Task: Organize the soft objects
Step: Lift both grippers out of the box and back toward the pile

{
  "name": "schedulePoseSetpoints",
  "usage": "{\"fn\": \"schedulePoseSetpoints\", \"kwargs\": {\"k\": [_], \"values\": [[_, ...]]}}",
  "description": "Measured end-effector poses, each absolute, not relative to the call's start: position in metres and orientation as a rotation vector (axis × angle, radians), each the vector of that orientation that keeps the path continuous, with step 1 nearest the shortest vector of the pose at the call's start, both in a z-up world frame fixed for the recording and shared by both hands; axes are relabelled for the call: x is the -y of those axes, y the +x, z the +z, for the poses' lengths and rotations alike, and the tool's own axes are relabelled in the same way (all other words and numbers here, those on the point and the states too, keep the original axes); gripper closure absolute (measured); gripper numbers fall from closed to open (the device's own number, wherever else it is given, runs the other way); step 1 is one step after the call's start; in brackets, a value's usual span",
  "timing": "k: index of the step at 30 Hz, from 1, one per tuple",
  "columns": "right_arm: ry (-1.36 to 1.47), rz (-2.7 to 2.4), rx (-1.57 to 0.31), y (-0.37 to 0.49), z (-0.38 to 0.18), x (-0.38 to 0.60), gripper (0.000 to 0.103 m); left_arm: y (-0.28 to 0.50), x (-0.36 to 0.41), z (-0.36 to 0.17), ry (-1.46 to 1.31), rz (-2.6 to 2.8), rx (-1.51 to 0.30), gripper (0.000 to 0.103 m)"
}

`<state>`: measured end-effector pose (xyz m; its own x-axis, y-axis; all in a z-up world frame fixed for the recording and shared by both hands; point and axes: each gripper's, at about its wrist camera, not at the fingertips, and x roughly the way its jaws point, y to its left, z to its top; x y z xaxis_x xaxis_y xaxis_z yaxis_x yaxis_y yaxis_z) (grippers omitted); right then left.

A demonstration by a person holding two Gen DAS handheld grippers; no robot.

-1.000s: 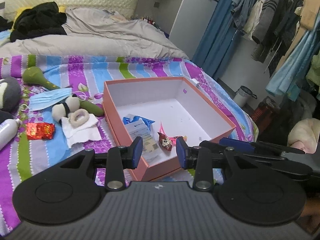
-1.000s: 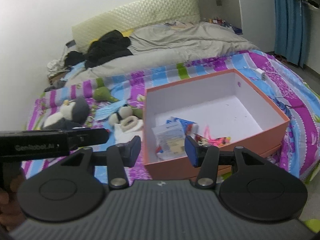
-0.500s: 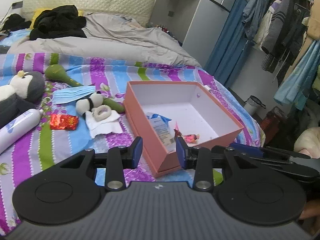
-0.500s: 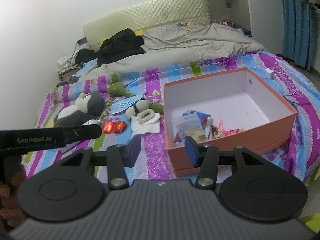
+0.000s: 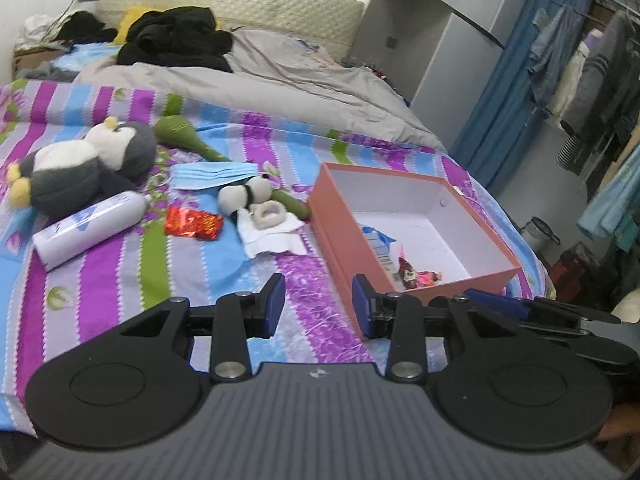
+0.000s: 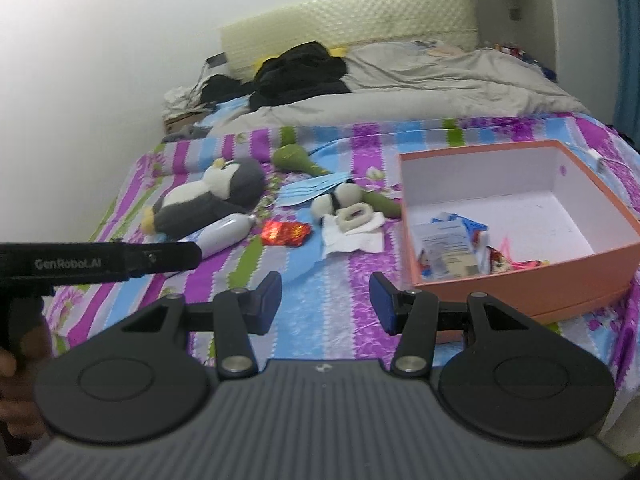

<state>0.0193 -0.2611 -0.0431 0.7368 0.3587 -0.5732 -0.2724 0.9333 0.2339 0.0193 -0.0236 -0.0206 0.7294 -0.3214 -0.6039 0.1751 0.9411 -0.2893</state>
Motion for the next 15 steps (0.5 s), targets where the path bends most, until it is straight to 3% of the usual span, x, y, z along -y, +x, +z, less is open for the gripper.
{"fn": "schedulePoseSetpoints", "kwargs": {"k": [15], "values": [[0.124, 0.417, -0.746, 0.047, -0.066, 0.212, 0.051, 0.012, -0.041, -0.050, -0.308, -0.120, -0.740, 0.057]]}}
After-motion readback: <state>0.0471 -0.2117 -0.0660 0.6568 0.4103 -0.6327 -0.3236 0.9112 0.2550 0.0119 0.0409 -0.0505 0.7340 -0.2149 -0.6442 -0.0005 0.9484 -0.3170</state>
